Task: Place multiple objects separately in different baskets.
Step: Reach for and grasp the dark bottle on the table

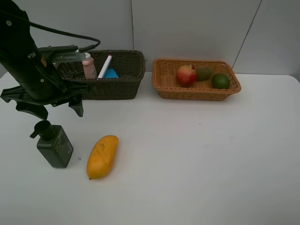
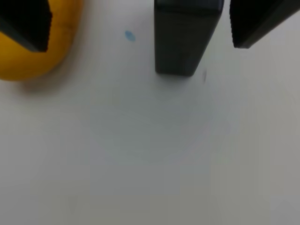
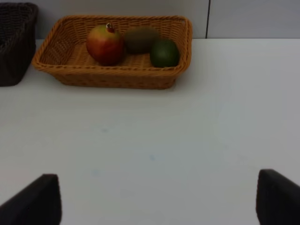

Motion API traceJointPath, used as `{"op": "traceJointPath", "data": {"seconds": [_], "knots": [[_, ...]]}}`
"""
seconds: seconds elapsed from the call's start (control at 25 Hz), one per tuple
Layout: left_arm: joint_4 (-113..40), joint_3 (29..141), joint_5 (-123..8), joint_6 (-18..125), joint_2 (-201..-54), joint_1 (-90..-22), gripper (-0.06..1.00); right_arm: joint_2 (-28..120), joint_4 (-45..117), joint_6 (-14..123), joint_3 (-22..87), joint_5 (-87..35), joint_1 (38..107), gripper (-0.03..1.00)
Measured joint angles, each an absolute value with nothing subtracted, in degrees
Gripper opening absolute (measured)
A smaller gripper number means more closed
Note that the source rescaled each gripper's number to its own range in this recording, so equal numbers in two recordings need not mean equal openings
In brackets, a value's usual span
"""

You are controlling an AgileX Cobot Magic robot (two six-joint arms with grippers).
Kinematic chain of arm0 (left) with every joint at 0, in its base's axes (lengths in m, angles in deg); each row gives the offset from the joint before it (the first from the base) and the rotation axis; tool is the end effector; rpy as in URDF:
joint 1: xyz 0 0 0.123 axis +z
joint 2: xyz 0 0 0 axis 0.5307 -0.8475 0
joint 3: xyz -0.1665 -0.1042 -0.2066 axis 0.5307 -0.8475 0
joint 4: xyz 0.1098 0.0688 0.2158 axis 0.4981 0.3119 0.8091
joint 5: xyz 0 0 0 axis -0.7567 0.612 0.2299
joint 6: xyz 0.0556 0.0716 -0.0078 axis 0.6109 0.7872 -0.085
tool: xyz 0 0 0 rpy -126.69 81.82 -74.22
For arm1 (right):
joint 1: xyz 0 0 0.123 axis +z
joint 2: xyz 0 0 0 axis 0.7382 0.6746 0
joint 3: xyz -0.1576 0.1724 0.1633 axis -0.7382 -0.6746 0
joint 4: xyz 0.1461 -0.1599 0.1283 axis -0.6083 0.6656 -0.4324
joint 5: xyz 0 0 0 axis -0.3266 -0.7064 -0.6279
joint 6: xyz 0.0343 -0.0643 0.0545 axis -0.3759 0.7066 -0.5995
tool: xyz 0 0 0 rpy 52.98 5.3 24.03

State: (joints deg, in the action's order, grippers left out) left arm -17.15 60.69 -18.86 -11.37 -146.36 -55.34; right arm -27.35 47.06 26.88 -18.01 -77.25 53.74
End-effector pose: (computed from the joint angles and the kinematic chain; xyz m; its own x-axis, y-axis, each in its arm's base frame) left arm 0.2773 -0.1124 0.2037 -0.9575 -0.0799 -0.2772 -0.0639 0.9957 -0.0664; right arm -0.0072 -0.0049 0.2831 -0.4334 0.0125 -0.9011 -0.0420 0.9985 0.0341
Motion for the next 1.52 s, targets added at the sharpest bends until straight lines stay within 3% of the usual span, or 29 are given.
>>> {"op": "traceJointPath", "data": {"seconds": [0.76, 1.52], "knots": [[-17.29, 49.27, -26.38, -13.6, -146.09, -55.34, 1.0, -27.35, 47.06, 26.88, -18.01, -77.25, 53.74, 1.0], [-17.12, 48.93, -27.29, -13.82, -146.09, -55.34, 1.0, -27.35, 47.06, 26.88, -18.01, -77.25, 53.74, 1.0]]}}
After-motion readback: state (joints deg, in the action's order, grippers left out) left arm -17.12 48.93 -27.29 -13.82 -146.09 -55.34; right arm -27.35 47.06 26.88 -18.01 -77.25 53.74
